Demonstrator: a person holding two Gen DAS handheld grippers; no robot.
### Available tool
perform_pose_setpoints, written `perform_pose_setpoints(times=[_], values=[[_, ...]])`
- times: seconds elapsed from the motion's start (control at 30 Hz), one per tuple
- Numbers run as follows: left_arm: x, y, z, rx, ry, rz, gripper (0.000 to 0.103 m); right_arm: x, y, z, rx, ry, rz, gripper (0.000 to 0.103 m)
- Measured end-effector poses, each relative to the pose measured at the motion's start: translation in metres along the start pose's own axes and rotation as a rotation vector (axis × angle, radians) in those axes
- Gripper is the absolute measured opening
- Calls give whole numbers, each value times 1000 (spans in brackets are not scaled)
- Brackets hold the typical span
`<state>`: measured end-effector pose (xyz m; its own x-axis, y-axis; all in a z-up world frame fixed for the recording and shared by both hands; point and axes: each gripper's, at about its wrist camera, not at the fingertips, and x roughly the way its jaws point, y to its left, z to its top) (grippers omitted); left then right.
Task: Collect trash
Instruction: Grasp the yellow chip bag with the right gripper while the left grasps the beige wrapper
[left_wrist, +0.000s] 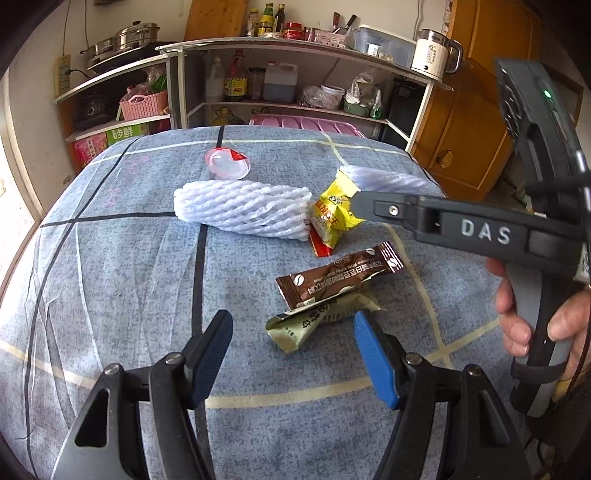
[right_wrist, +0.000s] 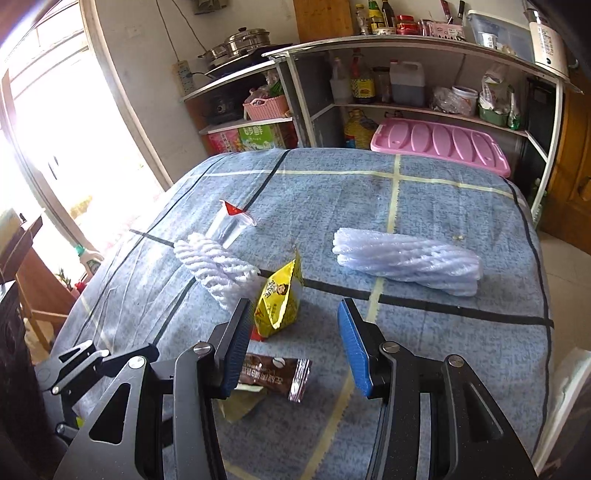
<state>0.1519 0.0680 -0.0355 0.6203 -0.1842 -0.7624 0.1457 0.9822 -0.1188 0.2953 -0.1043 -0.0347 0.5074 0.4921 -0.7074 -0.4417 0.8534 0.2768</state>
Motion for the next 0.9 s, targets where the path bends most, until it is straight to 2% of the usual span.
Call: perform_pose_setpoints(times=[0.13,0.23,0.3,0.4,0.7,0.9], values=[[3,-6,4,25,-1,-11,71,14,1,10,23,27,59,48],[8,-10,6,44,15,-15,71,21,2,13,33,37,72,47],[11,-12,7,43,24,-27,71,22,1,12,36,43,71,30],[10,-17,5,67,27,-58,71,22,-2,10,36,46,52,22],[5,-37,-3,125,56,-155,71,5,-15,2,35,24,-4,18],[7,-41,8,144,9,-79,71,-9,-28,-4,62,4,-36,18]])
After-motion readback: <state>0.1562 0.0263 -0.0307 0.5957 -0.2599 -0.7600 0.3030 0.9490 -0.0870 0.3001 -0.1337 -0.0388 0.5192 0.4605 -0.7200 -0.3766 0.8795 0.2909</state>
